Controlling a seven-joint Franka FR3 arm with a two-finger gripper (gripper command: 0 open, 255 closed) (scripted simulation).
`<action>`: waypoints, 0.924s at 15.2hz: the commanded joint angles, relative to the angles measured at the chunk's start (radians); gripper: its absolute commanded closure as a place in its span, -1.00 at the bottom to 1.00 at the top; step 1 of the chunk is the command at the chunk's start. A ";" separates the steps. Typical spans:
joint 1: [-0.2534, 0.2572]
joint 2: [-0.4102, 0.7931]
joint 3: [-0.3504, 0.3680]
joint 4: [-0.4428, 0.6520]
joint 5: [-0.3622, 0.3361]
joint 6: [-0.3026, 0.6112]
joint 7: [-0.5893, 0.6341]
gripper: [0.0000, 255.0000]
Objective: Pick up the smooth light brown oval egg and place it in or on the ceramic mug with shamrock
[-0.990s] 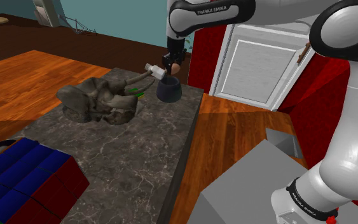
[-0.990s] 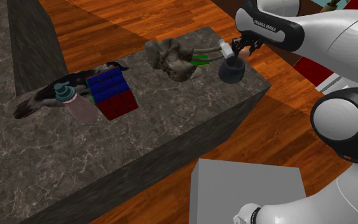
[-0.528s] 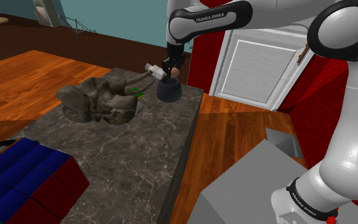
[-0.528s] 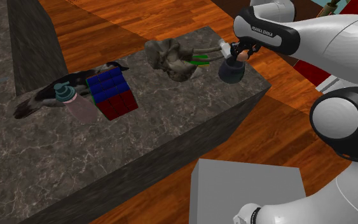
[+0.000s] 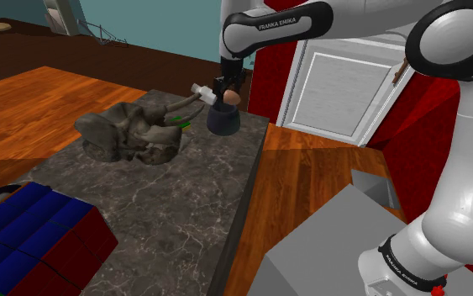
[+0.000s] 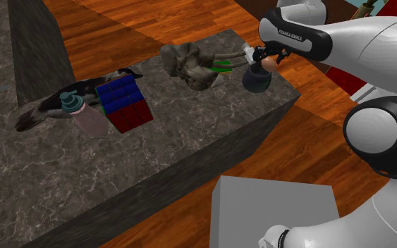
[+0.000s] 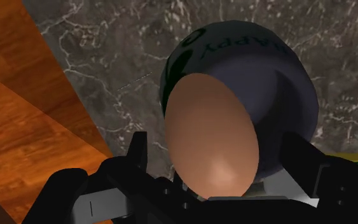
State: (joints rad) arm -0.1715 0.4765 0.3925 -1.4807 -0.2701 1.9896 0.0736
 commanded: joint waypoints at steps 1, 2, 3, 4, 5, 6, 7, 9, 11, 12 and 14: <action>0.000 0.000 0.000 0.000 0.000 0.000 0.000 -1.00; -0.001 -0.001 0.000 -0.001 0.000 0.001 -0.001 -1.00; 0.000 -0.011 0.003 0.016 0.006 -0.026 -0.004 -1.00; 0.001 -0.020 0.006 0.036 0.011 -0.055 -0.008 -1.00; 0.003 -0.028 0.008 0.058 0.015 -0.083 -0.011 -1.00; 0.004 -0.034 0.010 0.076 0.018 -0.107 -0.014 -1.00; 0.004 -0.034 0.010 0.076 0.018 -0.107 -0.014 -1.00; 0.004 -0.034 0.010 0.076 0.018 -0.107 -0.014 -1.00; 0.004 -0.034 0.010 0.076 0.018 -0.107 -0.014 -1.00; 0.004 -0.034 0.010 0.076 0.018 -0.107 -0.014 -1.00; 0.004 -0.034 0.010 0.076 0.018 -0.107 -0.014 -1.00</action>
